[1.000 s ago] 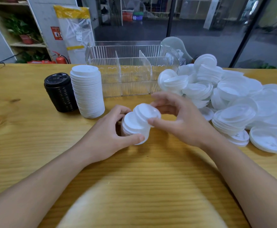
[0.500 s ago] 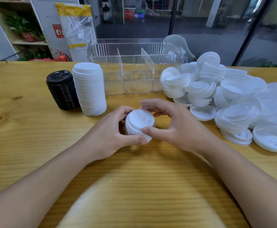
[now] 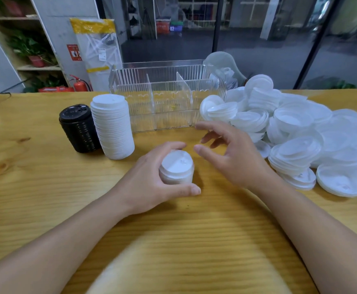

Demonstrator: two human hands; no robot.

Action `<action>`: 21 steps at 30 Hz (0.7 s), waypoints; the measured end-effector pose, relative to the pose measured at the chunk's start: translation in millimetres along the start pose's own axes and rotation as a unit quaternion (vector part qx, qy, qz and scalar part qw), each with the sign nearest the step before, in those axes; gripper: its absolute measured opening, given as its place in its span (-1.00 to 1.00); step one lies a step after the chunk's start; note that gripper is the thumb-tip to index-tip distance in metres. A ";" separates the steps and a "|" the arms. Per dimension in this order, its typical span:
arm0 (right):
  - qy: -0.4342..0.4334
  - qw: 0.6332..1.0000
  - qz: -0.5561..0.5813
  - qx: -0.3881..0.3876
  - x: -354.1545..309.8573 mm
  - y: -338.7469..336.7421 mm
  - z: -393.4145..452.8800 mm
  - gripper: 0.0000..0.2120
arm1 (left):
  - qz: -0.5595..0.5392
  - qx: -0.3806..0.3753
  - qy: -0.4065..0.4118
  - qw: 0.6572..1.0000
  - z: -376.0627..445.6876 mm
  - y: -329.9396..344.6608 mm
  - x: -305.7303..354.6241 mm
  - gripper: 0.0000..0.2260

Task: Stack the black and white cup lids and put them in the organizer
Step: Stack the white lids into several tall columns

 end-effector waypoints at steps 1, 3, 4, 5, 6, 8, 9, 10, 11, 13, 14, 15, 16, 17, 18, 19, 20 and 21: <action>-0.008 1.000 -0.011 0.021 1.5 -4.8 1.5 -0.52 | 0.007 -0.002 0.002 1.000 2.1 3.8 1.5 -0.15; -0.011 0.998 -0.042 0.049 6.1 -12.2 5.8 -0.43 | 0.019 0.004 0.004 1.000 6.0 8.2 1.7 -0.27; -0.006 0.996 -0.063 0.058 9.3 -14.9 8.8 -0.38 | 0.023 0.008 0.002 1.000 7.5 8.7 0.6 -0.33; 0.000 0.994 -0.089 0.065 13.4 -17.7 12.9 -0.34 | 0.022 0.010 0.000 1.000 9.2 8.9 0.0 -0.37; 0.005 0.991 -0.116 0.067 17.9 -18.9 17.5 -0.31 | 0.019 0.013 -0.003 1.000 10.9 8.2 -0.5 -0.41; 0.012 0.984 -0.163 0.064 27.4 -19.5 26.9 -0.28 | 0.009 0.021 -0.005 1.000 15.7 6.7 -1.8 -0.47; 0.017 0.982 -0.180 0.061 32.8 -19.5 30.8 -0.28 | 0.000 0.027 -0.007 1.000 18.3 6.7 -3.0 -0.50; 0.026 0.979 -0.192 0.059 38.2 -19.4 33.5 -0.30 | -0.013 0.034 -0.010 0.999 20.4 7.2 -3.9 -0.52; 0.036 0.977 -0.200 0.061 41.3 -19.5 34.6 -0.33 | -0.024 0.039 -0.013 0.999 21.6 8.0 -4.3 -0.54; 0.039 0.974 -0.211 0.076 42.1 -20.8 34.6 -0.44 | -0.022 0.042 -0.009 0.999 22.0 9.4 -4.7 -0.54; 0.038 0.974 -0.207 0.086 41.2 -22.9 33.7 -0.51 | -0.018 0.038 -0.006 0.999 21.0 10.7 -4.9 -0.54; 0.040 0.975 -0.196 0.095 41.4 -25.2 33.5 -0.57 | -0.019 0.030 -0.006 0.999 19.8 11.7 -5.5 -0.53; 0.045 0.977 -0.181 0.099 41.3 -27.0 32.9 -0.63 | -0.022 0.021 -0.008 0.999 18.6 12.5 -6.9 -0.53; 0.048 0.980 -0.163 0.101 41.1 -28.1 31.6 -0.69 | -0.024 0.014 -0.009 1.000 17.9 12.9 -7.8 -0.52; 0.049 0.984 -0.143 0.098 40.6 -27.6 29.8 -0.75 | -0.025 0.010 -0.009 1.000 17.1 12.1 -8.9 -0.51; 0.049 0.987 -0.123 0.091 39.4 -26.0 27.1 -0.81 | -0.027 0.007 -0.010 1.000 16.8 11.3 -9.9 -0.51; 0.049 0.990 -0.104 0.080 37.1 -23.4 23.3 -0.85 | -0.029 0.004 -0.011 1.000 16.4 10.5 -10.8 -0.51; 0.048 0.993 -0.088 0.069 34.5 -20.5 19.3 -0.89 | -0.030 0.003 -0.011 0.999 16.1 9.6 -11.2 -0.51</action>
Point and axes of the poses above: each hand's wrist, its own z-axis towards the middle knuckle, its own y-axis out of the palm, x = y × z, the point moved 9 cm from there along z, towards the middle knuckle, and after that the axes turned 5 degrees about y, right-handed, at the moved point
